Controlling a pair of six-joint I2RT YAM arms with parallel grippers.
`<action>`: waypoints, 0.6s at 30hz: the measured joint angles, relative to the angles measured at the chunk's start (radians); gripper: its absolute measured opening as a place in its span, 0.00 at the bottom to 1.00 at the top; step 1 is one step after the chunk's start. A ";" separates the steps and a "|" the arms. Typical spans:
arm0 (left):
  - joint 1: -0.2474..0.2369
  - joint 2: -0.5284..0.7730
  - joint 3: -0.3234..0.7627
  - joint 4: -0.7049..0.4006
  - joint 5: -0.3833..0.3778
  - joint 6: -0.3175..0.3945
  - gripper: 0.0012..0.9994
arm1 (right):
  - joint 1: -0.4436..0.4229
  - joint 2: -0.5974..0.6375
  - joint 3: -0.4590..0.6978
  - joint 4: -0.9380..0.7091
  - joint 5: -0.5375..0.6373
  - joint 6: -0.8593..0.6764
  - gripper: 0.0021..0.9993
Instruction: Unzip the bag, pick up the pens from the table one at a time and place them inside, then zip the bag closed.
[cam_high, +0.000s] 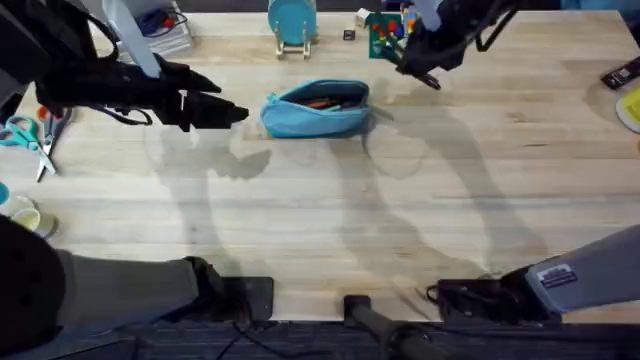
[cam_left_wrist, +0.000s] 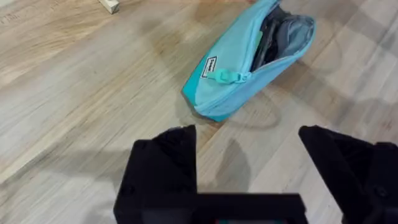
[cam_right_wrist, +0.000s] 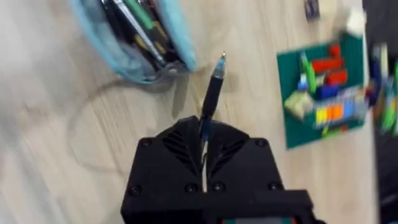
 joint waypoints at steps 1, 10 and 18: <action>0.000 0.000 0.000 0.001 0.000 0.000 0.99 | 0.010 0.000 0.000 -0.001 -0.002 -0.041 0.03; 0.000 0.000 0.000 0.003 0.000 0.000 0.99 | 0.117 0.000 0.000 -0.002 -0.009 -0.304 0.03; 0.000 0.000 0.000 0.005 0.000 0.000 0.99 | 0.187 0.000 0.001 0.002 -0.012 -0.362 0.03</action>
